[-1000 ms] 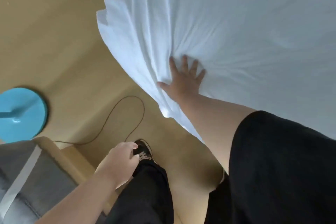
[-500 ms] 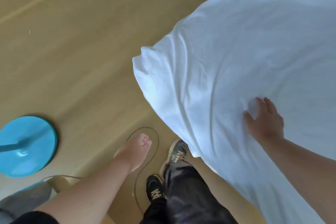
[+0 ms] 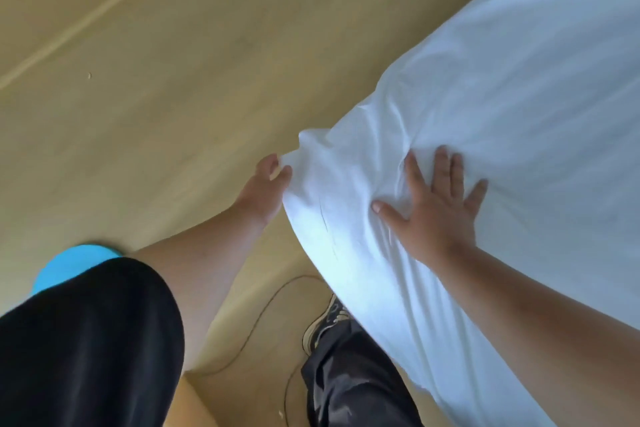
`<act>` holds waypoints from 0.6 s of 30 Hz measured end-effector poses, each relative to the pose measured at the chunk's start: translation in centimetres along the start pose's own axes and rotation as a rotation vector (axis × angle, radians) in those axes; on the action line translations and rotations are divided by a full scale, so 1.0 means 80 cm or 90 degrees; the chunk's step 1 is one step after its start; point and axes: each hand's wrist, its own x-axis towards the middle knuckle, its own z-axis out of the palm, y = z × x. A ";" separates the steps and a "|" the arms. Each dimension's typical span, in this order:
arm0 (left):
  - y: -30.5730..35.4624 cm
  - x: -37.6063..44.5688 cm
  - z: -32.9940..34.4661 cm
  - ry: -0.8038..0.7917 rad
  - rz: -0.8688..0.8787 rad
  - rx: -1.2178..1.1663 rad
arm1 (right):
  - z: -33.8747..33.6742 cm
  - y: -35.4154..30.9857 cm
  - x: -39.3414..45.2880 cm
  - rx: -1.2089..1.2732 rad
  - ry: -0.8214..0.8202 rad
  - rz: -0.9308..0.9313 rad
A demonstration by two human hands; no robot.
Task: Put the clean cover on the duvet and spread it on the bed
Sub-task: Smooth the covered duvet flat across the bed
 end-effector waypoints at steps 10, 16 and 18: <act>0.056 0.034 -0.040 -0.265 -0.010 0.397 | 0.009 0.005 0.013 0.012 -0.057 0.028; 0.043 0.017 -0.070 -0.136 -0.062 -0.247 | -0.007 0.000 0.012 0.035 -0.110 0.052; 0.044 0.011 -0.073 -0.162 -0.072 -0.335 | -0.018 -0.004 0.010 0.066 -0.107 0.062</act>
